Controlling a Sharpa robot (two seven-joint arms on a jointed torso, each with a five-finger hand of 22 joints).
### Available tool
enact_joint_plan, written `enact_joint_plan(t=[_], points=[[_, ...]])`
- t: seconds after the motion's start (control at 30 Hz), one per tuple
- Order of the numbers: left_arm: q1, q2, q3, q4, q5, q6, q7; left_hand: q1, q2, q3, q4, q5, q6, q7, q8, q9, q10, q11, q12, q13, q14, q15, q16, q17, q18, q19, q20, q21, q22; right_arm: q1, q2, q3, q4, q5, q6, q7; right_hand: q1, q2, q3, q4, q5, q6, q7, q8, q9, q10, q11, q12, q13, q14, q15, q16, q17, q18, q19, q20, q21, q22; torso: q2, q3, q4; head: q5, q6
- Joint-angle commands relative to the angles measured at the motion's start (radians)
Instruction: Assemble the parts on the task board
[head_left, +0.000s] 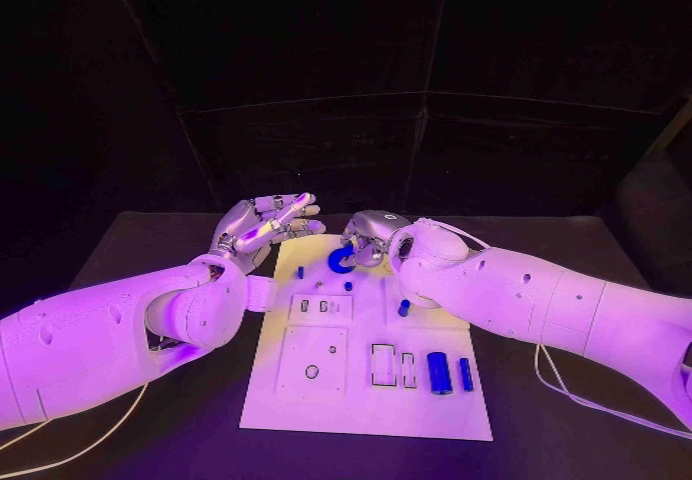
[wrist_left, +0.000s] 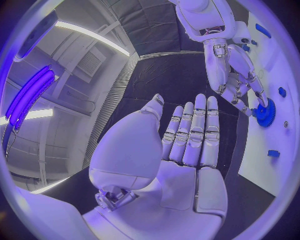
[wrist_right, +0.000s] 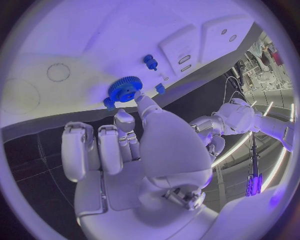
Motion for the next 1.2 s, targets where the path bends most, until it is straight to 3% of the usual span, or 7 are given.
enact_joint_plan(t=[0.03,0.3,0.57,0.73,0.8,1.0,1.2], points=[[0.002,0.001,0.001,0.001,-0.006,0.004,0.012,0.01,0.002,0.001,-0.004,-0.003,0.008,0.003,-0.004,-0.001,0.007,0.001,-0.004,-0.001,0.002,-0.005,-0.006,0.002,0.016,0.007,0.001,-0.005,-0.002,0.002,0.002,0.0,0.0,-0.01,0.032,-0.006,-0.025,-0.001,-0.016,0.024,-0.004,-0.007,0.003,0.002,0.002,-0.003,0.007,0.0,0.001,0.065,0.009,0.009,0.07,-0.019,-0.001,0.01,0.004,0.112,0.0,0.0,0.0002,0.0,0.0],[0.002,0.001,0.001,0.0,-0.006,0.002,0.008,0.011,0.002,0.001,-0.005,-0.003,0.007,0.003,-0.004,-0.001,0.007,0.001,-0.005,-0.001,0.002,-0.005,-0.007,0.002,0.016,0.007,0.0,-0.005,-0.002,0.002,-0.002,0.0,0.004,-0.01,0.046,-0.012,-0.055,0.009,-0.038,0.071,0.017,0.01,0.0,0.01,0.006,0.002,0.007,0.014,0.016,0.067,0.01,0.015,0.083,-0.019,0.0,0.013,0.005,0.115,0.0,0.0002,-0.0002,0.001,0.001],[0.002,-0.003,0.001,-0.001,-0.006,0.001,0.006,0.011,0.002,0.001,-0.005,-0.003,0.007,0.003,-0.004,-0.001,0.007,0.001,-0.005,-0.001,0.002,-0.005,-0.007,0.002,0.016,0.007,0.0,-0.005,-0.002,0.002,-0.064,0.0,0.061,0.009,-0.069,0.027,-0.053,0.017,-0.045,0.09,0.041,0.031,-0.005,0.016,0.008,0.031,0.003,0.054,0.059,0.069,0.007,0.02,0.093,-0.022,0.01,0.011,0.01,0.128,-0.001,0.0013,-0.0034,0.002,0.007],[0.002,-0.007,0.001,-0.003,-0.006,0.002,0.007,0.012,0.002,0.001,-0.006,-0.003,0.007,0.003,-0.004,-0.001,0.006,0.001,-0.005,-0.001,0.002,-0.005,-0.007,0.002,0.016,0.007,0.0,-0.005,-0.002,0.002,-0.16,0.0,0.153,0.08,-0.193,0.126,-0.032,0.015,-0.043,0.085,0.051,0.017,-0.002,0.006,0.004,0.03,0.004,0.057,0.062,0.068,0.007,0.018,0.089,-0.022,0.011,0.01,0.011,0.129,-0.002,0.0013,-0.0079,0.001,0.012],[0.002,-0.008,0.001,-0.004,-0.006,0.003,0.007,0.012,0.002,0.001,-0.006,-0.003,0.007,0.003,-0.004,-0.001,0.006,0.001,-0.005,-0.001,0.002,-0.005,-0.007,0.002,0.016,0.007,0.0,-0.005,-0.002,0.002,-0.201,0.0,0.188,0.106,-0.215,0.158,-0.018,0.015,-0.041,0.081,0.058,0.013,0.0,0.003,0.003,0.028,0.005,0.056,0.063,0.068,0.008,0.018,0.088,-0.022,0.01,0.011,0.011,0.128,-0.003,0.0021,-0.0096,0.0,0.013],[0.001,-0.011,0.001,-0.004,-0.006,0.004,0.009,0.013,0.003,0.002,-0.007,-0.003,0.007,0.003,-0.005,-0.001,0.006,0.001,-0.006,-0.002,0.003,-0.005,-0.007,0.002,0.016,0.008,0.0,-0.005,-0.002,0.003,-0.33,-0.001,0.254,0.191,-0.192,0.226,0.03,0.006,-0.034,0.056,0.057,0.022,-0.003,0.007,0.005,0.025,0.003,0.054,0.063,0.068,0.007,0.019,0.093,-0.023,0.012,0.01,0.012,0.132,-0.003,0.0011,-0.0111,-0.006,0.022],[0.001,-0.009,0.001,-0.005,-0.006,0.005,0.009,0.014,0.004,0.003,-0.008,-0.003,0.007,0.002,-0.004,-0.001,0.007,0.001,-0.006,-0.002,0.003,-0.005,-0.008,0.002,0.016,0.008,0.0,-0.005,-0.002,0.003,-0.436,-0.001,0.263,0.227,-0.168,0.317,0.077,-0.012,-0.031,0.027,0.059,0.024,-0.004,0.006,0.005,0.026,0.002,0.054,0.066,0.07,0.005,0.023,0.102,-0.024,0.014,0.009,0.012,0.135,-0.004,0.0064,-0.0212,-0.007,0.026]])
